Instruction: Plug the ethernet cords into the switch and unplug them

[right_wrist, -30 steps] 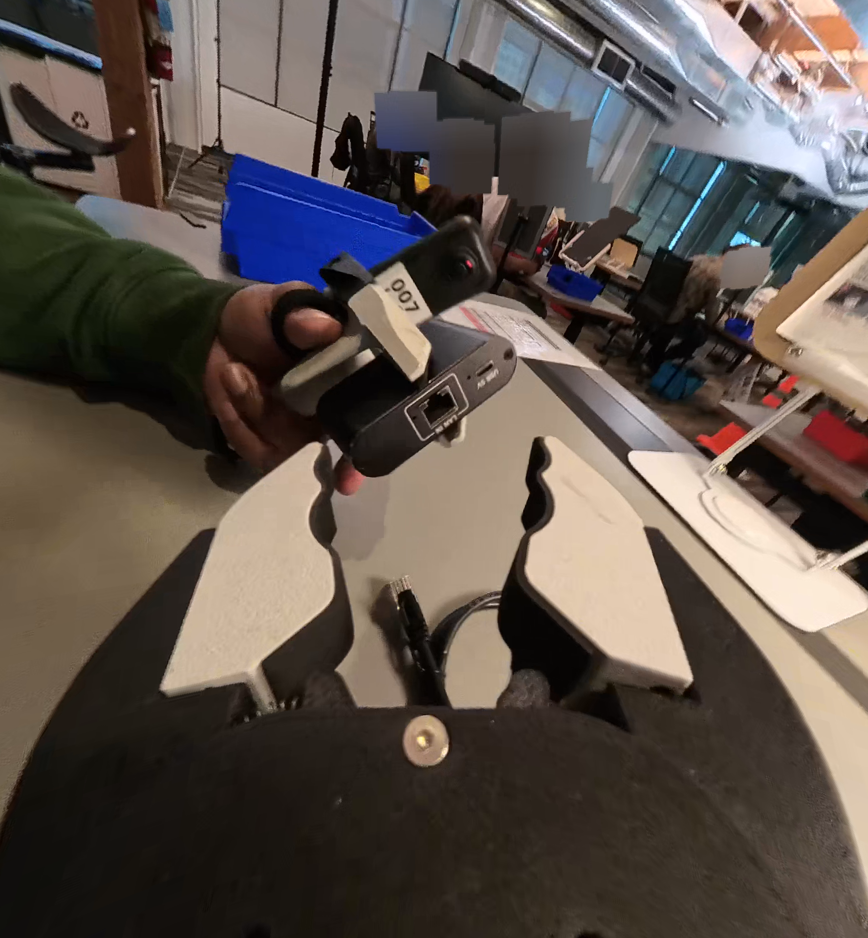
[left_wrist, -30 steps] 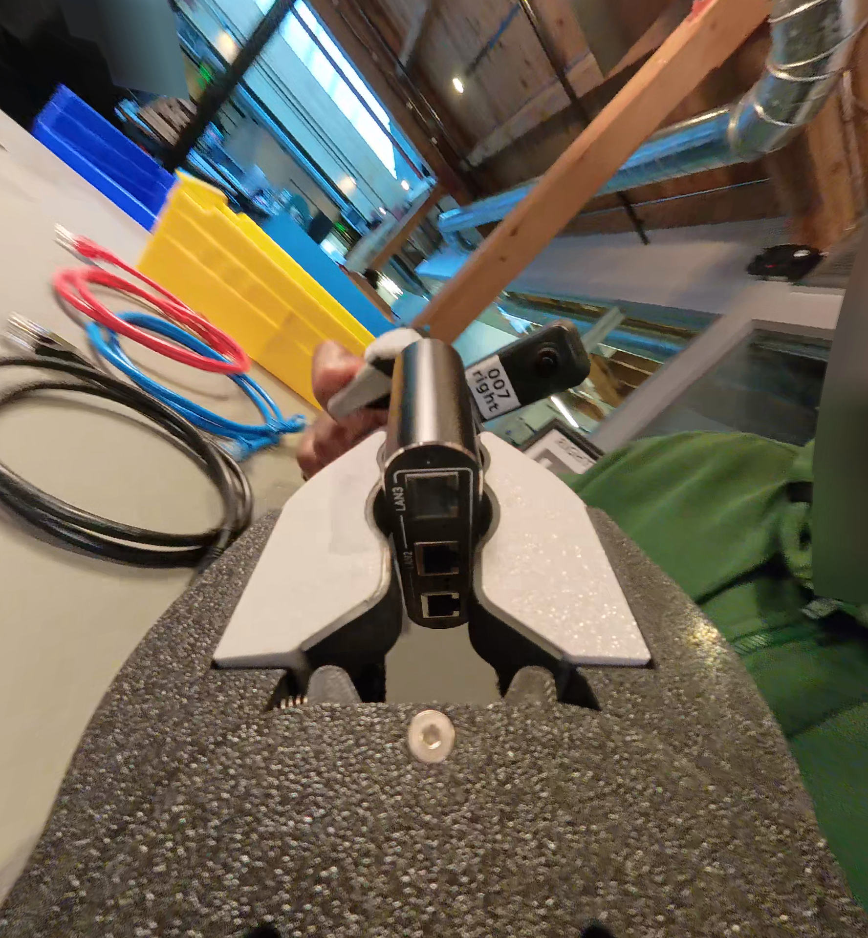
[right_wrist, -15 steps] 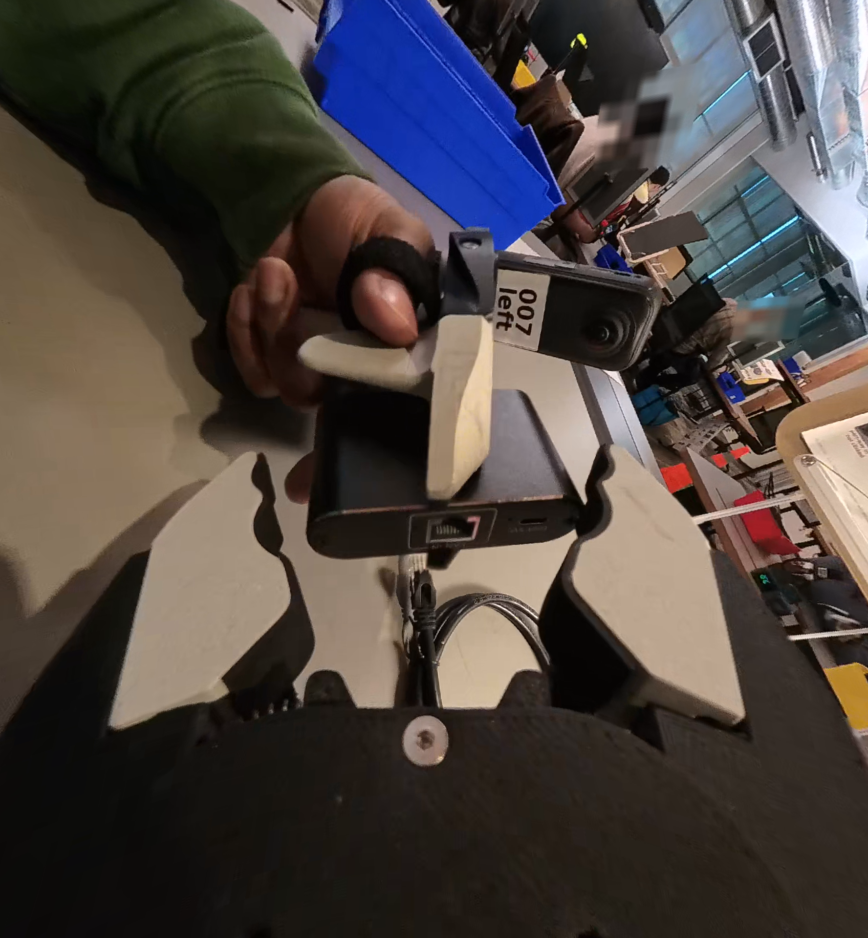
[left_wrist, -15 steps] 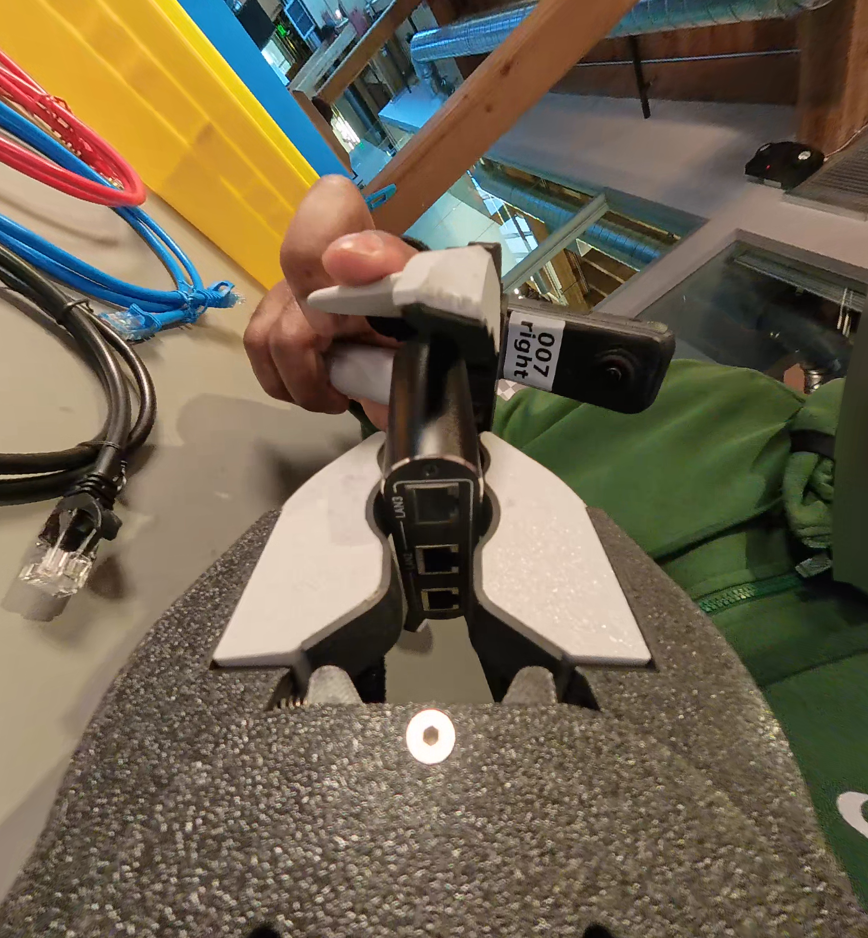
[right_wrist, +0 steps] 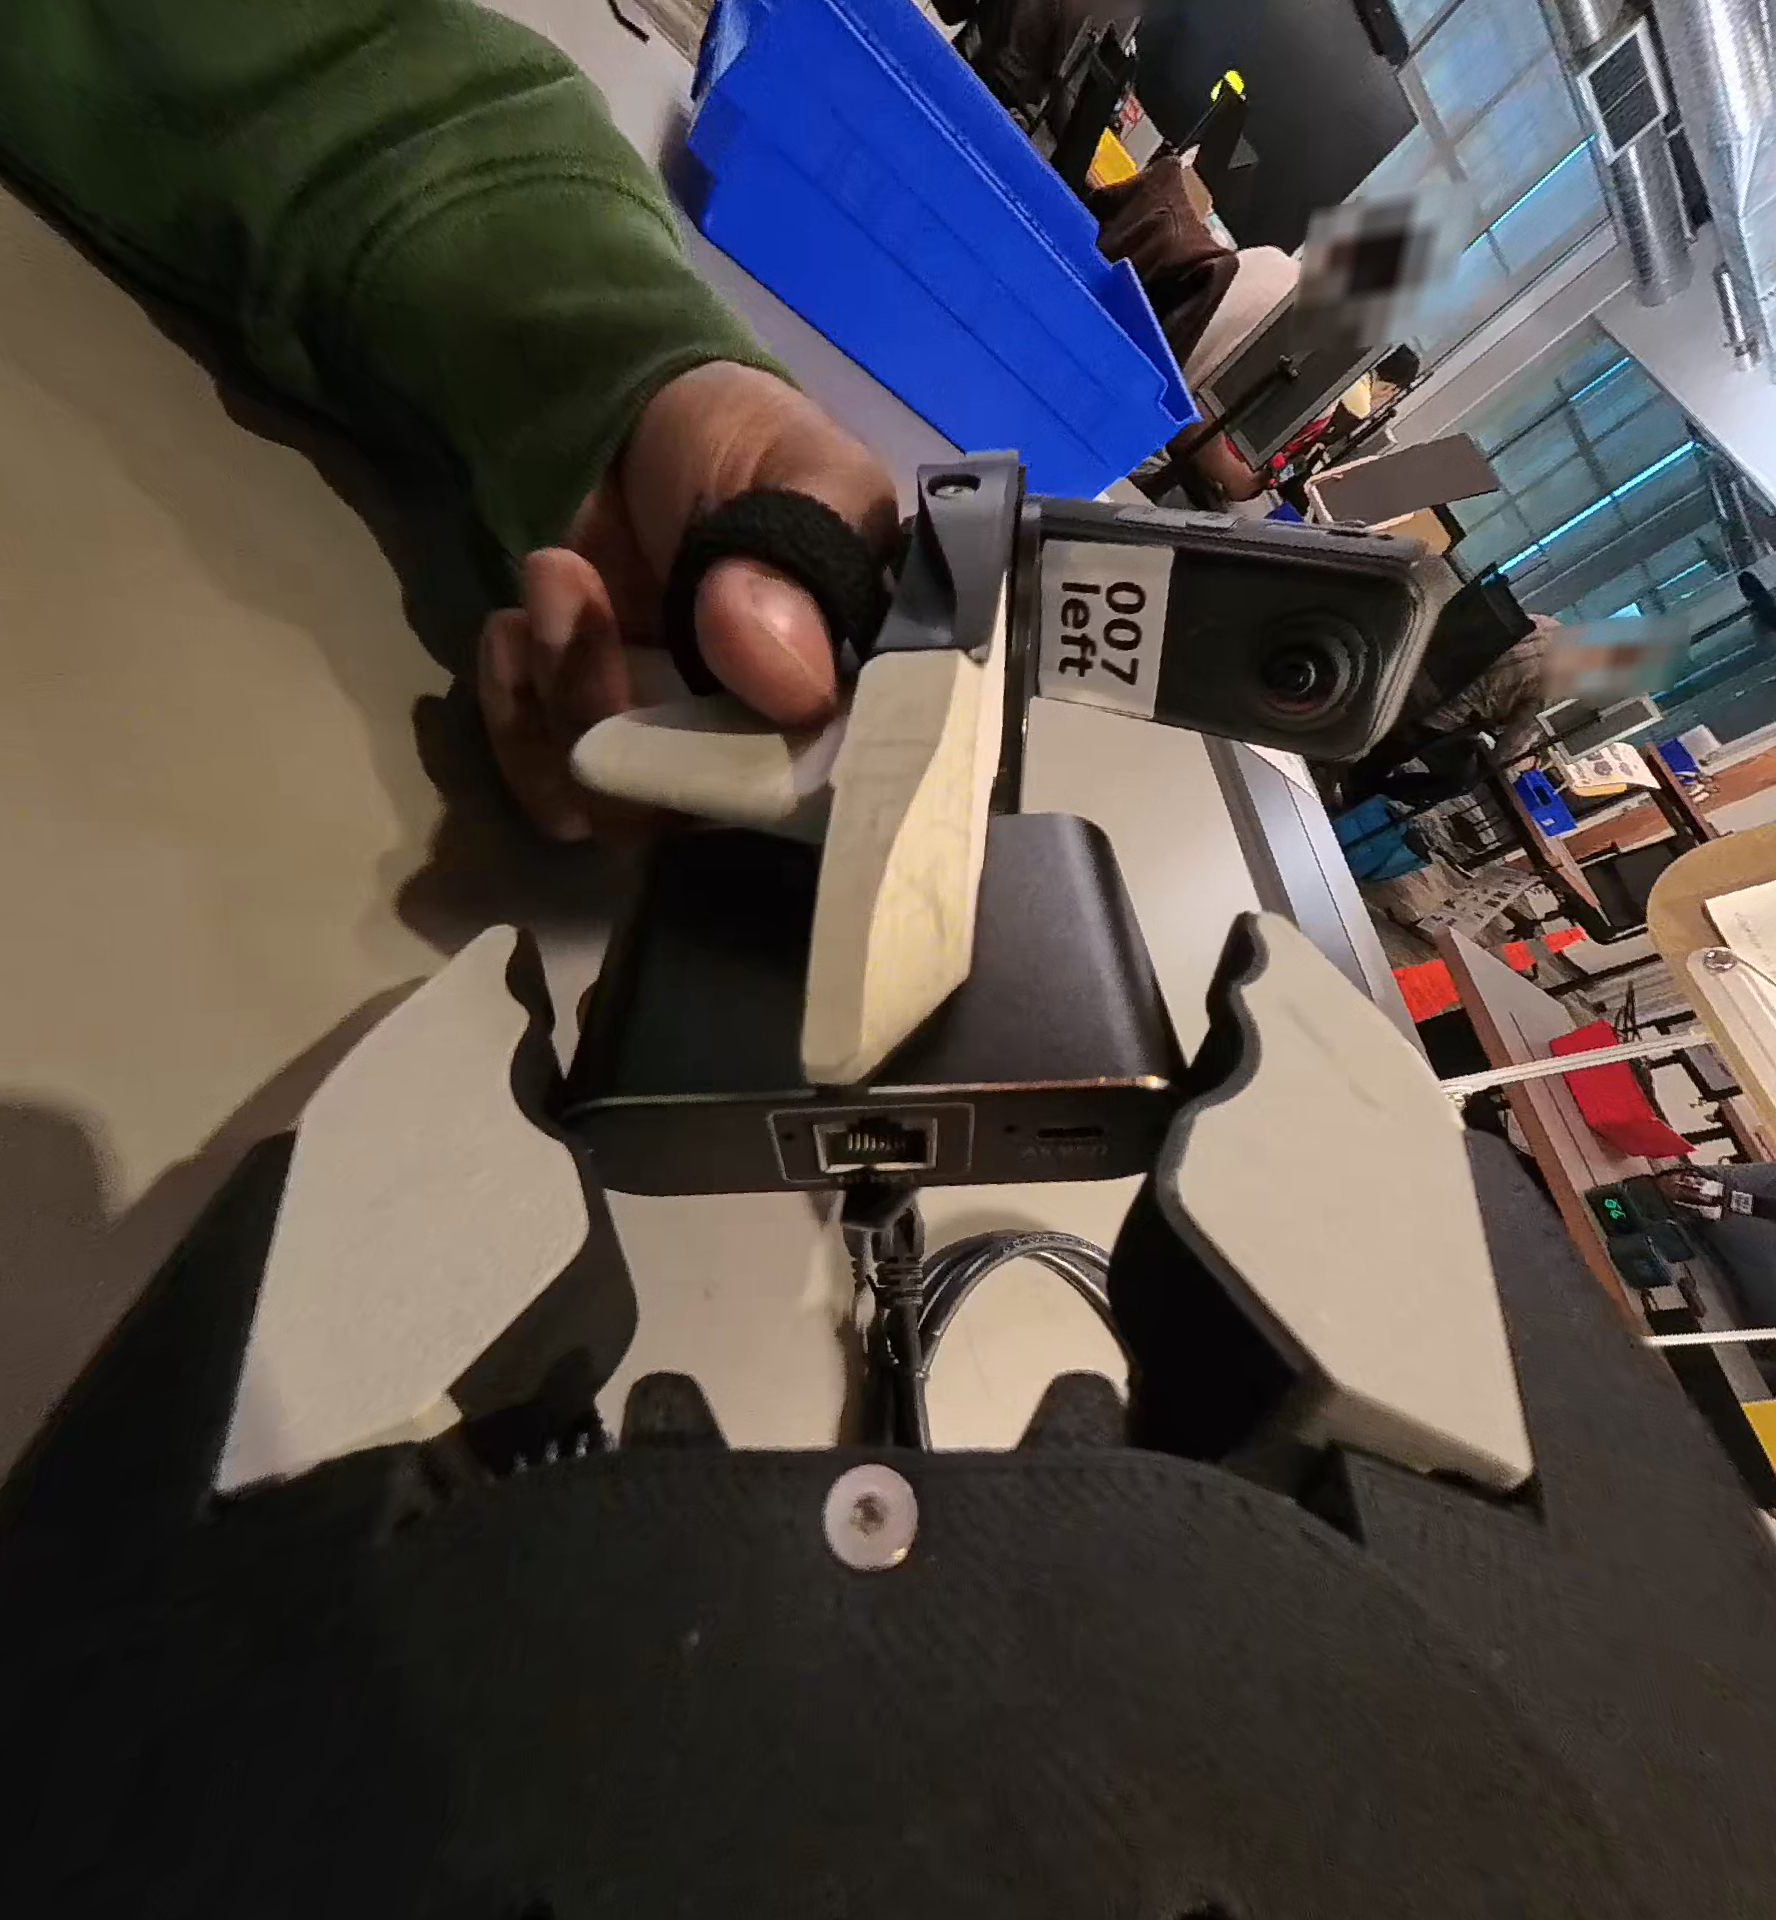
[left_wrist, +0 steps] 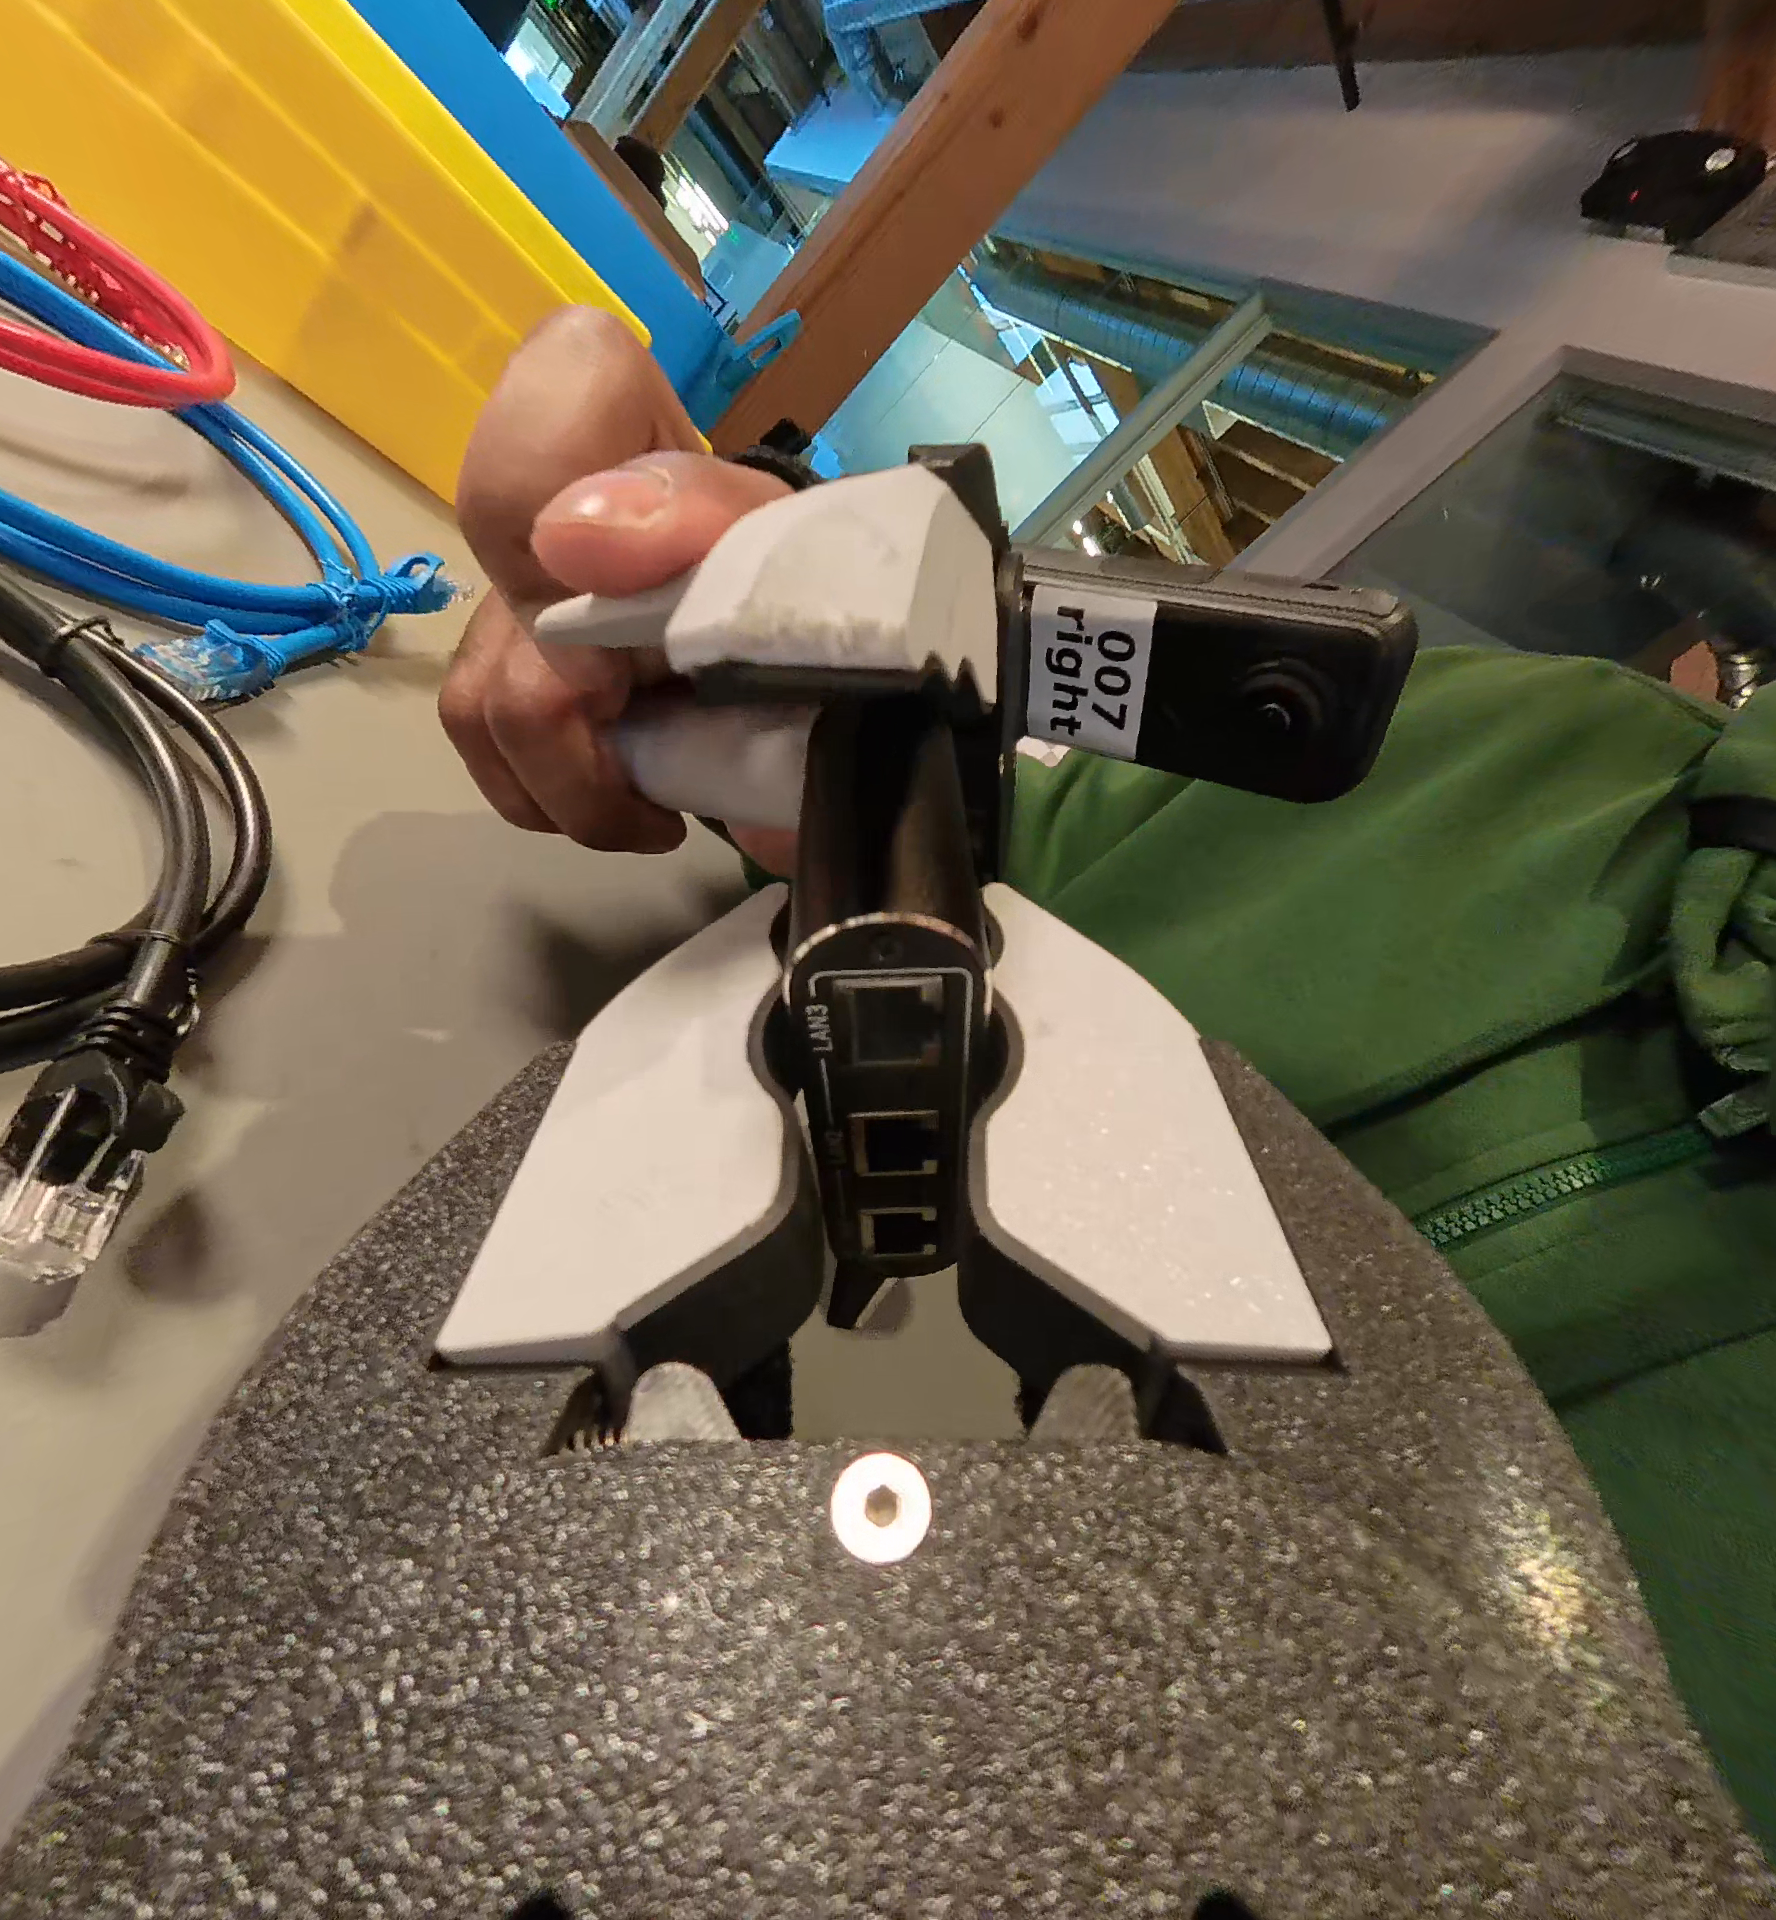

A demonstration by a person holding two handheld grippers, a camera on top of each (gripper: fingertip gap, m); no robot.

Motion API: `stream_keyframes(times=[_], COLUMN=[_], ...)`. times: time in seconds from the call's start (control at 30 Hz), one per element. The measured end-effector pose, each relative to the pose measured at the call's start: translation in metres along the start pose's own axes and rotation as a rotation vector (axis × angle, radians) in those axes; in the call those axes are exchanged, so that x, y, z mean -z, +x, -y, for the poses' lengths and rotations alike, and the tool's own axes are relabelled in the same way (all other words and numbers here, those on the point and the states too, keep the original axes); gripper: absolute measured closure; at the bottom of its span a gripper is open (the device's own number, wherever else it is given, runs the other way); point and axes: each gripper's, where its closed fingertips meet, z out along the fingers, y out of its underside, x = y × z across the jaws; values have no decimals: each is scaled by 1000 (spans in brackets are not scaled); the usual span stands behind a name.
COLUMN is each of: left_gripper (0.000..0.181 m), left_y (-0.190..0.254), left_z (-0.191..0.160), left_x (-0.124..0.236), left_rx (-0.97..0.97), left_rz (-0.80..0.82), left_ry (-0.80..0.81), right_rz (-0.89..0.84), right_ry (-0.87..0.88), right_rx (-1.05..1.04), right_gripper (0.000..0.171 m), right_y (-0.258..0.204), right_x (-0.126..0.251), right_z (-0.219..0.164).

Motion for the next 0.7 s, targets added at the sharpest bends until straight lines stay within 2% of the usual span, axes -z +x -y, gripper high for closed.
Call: stream_keyframes(times=[0.17, 0.47, 0.57, 0.7], left_gripper=[154, 154, 146, 144], left_y=[4, 3, 2, -2], left_z=[2, -4, -3, 2], left_x=[-2, -2, -1, 3], left_rx=[22, -40, -55, -53], left_rz=[-35, -1, 14, 32], left_ry=[24, -37, -38, -11], right_rz=[-20, -18, -34, -61], right_ry=[-12, -64, -89, -93], right_rx=[42, 107, 138, 147], right_gripper=[47, 49, 49, 50], right_y=[1, -1, 0, 6], right_x=[0, 0, 1, 6], right_z=[0, -4, -4, -3])
